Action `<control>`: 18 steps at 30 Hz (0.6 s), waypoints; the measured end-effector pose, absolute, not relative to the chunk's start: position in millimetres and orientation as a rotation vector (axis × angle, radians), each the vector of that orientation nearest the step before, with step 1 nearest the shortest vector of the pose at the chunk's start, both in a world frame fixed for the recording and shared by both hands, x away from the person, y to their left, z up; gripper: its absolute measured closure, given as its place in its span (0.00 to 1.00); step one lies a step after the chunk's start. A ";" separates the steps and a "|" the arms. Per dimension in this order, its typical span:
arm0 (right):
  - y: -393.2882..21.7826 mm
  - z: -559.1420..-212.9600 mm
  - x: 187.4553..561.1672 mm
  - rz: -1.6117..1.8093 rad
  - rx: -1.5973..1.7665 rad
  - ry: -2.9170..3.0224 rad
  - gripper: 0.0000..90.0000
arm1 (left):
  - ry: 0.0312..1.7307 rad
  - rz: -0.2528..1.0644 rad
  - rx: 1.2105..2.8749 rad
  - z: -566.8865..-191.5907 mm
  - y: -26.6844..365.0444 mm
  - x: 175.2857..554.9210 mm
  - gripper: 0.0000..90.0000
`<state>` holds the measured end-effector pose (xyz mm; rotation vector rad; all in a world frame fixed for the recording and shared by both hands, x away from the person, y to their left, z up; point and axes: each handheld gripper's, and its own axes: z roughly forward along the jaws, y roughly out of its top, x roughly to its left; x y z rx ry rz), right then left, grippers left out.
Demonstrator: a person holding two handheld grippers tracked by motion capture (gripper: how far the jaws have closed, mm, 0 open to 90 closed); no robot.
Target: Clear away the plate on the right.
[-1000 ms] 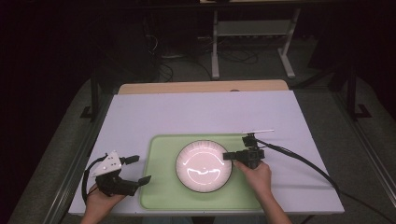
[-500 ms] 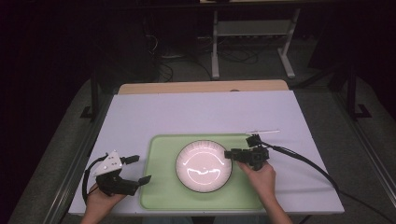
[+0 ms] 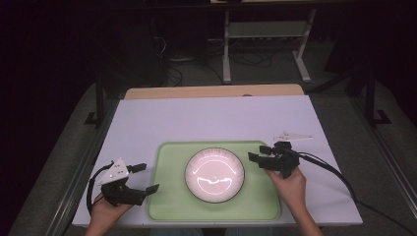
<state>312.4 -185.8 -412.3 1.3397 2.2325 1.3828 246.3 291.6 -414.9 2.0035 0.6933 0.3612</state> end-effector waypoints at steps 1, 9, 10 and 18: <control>-187.3 -411.3 311.9 1.380 1.327 2.227 0.41 | 0.693 0.361 2.005 -414.9 291.6 246.4 0.16; -205.4 -406.5 304.2 1.401 1.204 2.174 0.33 | 0.696 0.362 2.008 -415.2 291.6 246.5 0.16; -207.3 -405.7 303.2 1.392 1.182 2.179 0.32 | 0.696 0.362 2.008 -415.2 291.6 246.5 0.16; -227.2 -402.1 293.1 1.349 1.078 2.144 0.30 | 0.699 0.360 2.011 -415.6 291.2 246.6 0.16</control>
